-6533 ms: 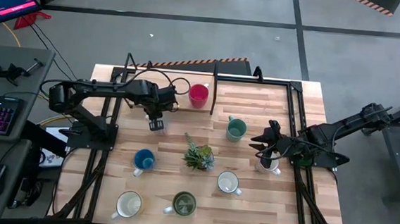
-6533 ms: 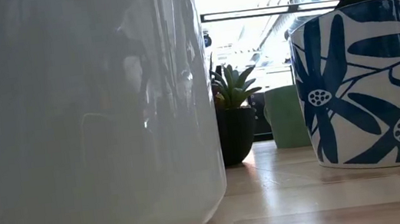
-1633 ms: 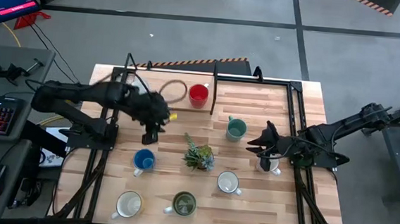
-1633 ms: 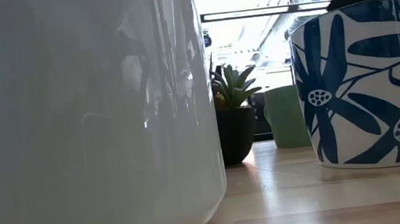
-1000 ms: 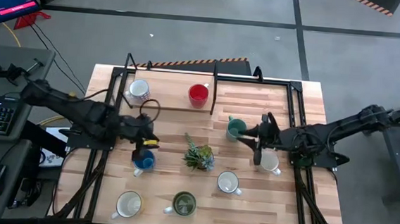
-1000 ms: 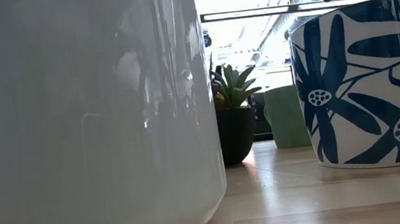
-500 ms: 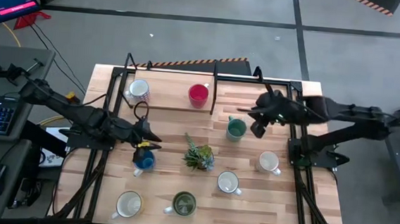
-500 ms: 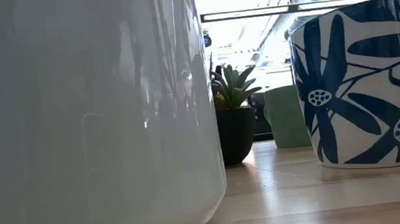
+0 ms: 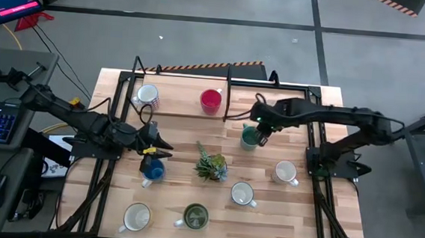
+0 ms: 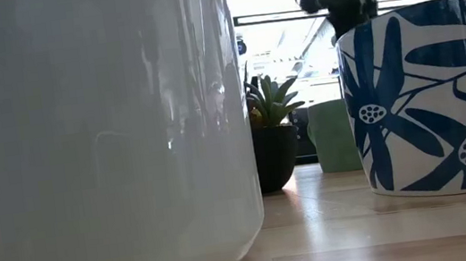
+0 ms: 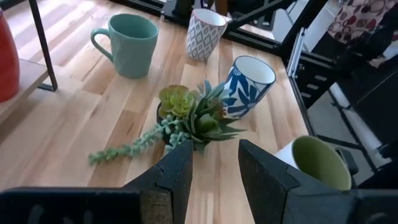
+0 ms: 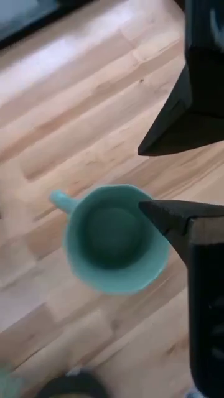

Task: Place coffee mugs
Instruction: Move the light green mug on the center table

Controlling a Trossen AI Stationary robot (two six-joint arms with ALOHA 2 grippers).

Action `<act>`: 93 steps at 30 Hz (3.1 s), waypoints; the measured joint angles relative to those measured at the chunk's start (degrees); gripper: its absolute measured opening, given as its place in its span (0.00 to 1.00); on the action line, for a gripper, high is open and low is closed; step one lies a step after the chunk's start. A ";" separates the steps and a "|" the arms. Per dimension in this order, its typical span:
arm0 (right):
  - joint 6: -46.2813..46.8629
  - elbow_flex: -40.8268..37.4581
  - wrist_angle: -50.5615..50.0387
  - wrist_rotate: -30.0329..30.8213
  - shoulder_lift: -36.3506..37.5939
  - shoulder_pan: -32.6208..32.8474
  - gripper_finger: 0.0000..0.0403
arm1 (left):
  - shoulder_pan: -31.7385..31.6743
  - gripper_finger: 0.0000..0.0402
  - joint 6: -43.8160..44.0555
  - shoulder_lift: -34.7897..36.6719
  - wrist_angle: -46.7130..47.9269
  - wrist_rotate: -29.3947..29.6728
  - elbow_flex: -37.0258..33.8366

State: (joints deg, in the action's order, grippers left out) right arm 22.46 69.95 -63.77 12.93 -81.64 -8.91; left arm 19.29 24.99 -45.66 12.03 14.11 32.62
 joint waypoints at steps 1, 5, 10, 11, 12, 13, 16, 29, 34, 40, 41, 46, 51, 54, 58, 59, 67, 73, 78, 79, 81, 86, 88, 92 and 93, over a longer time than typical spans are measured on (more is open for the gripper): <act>0.01 -0.74 0.82 -0.04 -0.78 -0.24 0.28 | 0.00 0.30 0.23 -0.02 0.04 0.00 0.00; 0.19 -3.19 4.44 -2.08 -3.58 -0.94 0.34 | 0.00 0.30 0.30 -0.03 0.07 0.00 0.00; 0.63 -4.23 8.26 -1.25 -5.27 -1.34 0.39 | 0.00 0.30 0.46 -0.03 0.07 0.00 0.00; 0.61 -4.38 8.51 -1.27 -5.63 -1.38 0.40 | 0.00 0.30 0.47 -0.03 0.07 0.00 0.00; 0.61 -4.46 8.92 -1.14 -5.89 -1.44 0.41 | 0.00 0.30 0.47 -0.03 0.07 0.00 0.00; 0.62 -4.46 9.09 -0.89 -6.12 -1.44 0.42 | 0.00 0.30 0.48 -0.03 0.07 0.00 0.00; 1.05 -4.46 9.07 0.19 -6.98 -1.35 0.43 | 0.00 0.30 0.48 -0.03 0.07 0.00 0.00; 1.35 -4.46 10.49 0.22 -11.76 -3.43 0.45 | 0.00 0.30 2.50 -0.03 0.08 -0.02 0.00; 0.02 -4.46 12.20 -2.43 -14.73 -3.51 0.45 | 0.00 0.30 3.48 -0.01 0.06 -0.02 0.00; 0.02 -4.46 12.94 -3.13 -16.85 -3.49 0.44 | -0.02 0.30 3.44 -0.02 0.08 -0.02 0.03; 0.00 -4.46 12.96 -3.60 -17.00 -3.49 0.42 | -0.02 0.30 3.44 -0.02 0.08 -0.02 0.04; 1.13 -4.46 12.98 -4.19 -17.05 -3.49 0.28 | -0.02 0.30 3.35 -0.03 0.11 -0.02 0.04; 0.19 -4.46 12.94 -5.88 -16.51 -3.24 0.03 | -0.02 0.30 3.33 -0.01 0.11 -0.02 0.04; 0.17 -4.50 12.74 -6.13 -15.29 -2.59 0.02 | -0.02 0.30 3.31 -0.03 0.13 -0.02 0.04; 0.07 -4.52 12.36 -6.70 -10.37 -1.65 0.01 | -0.02 0.30 2.04 -0.03 0.17 -0.02 0.04; 0.36 -4.52 12.34 -7.01 -8.83 -1.52 0.01 | -0.02 0.30 1.88 -0.03 0.16 0.00 0.04; 4.50 -4.50 18.29 -6.97 5.20 -1.16 0.00 | -0.02 0.30 1.80 -0.03 0.25 0.18 0.04; 3.96 -4.48 32.65 -5.63 9.84 -1.97 0.00 | -0.02 0.30 1.81 -0.02 0.18 0.20 0.04; 0.68 -1.59 41.81 -5.73 8.71 -4.80 0.00 | -0.02 0.30 1.82 -0.03 0.17 0.20 0.04; -0.32 -0.42 42.21 -5.73 8.05 -5.58 0.00 | -0.02 0.30 1.82 -0.03 0.19 0.22 0.04; -2.12 2.75 42.31 -5.18 6.35 -6.88 0.00 | -0.02 0.30 1.82 -0.03 0.13 0.22 0.04; -7.95 13.65 42.79 -4.58 -0.53 -9.99 0.00 | -0.02 0.30 1.82 -0.03 0.15 1.83 0.04; -10.69 18.96 42.61 -4.54 -4.09 -10.82 0.00 | -0.02 0.30 1.82 -0.02 0.13 2.12 0.04; -15.02 30.67 41.97 -5.00 -11.67 -11.97 0.00 | -0.02 0.30 1.82 -0.03 0.17 2.11 0.04; -15.97 33.80 41.51 -5.30 -13.55 -12.14 0.00 | -0.02 0.30 1.82 -0.03 0.18 2.12 0.04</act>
State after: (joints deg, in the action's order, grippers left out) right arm 6.48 103.75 -22.25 7.63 -95.19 -21.05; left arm 19.27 26.81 -45.69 12.21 16.23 32.67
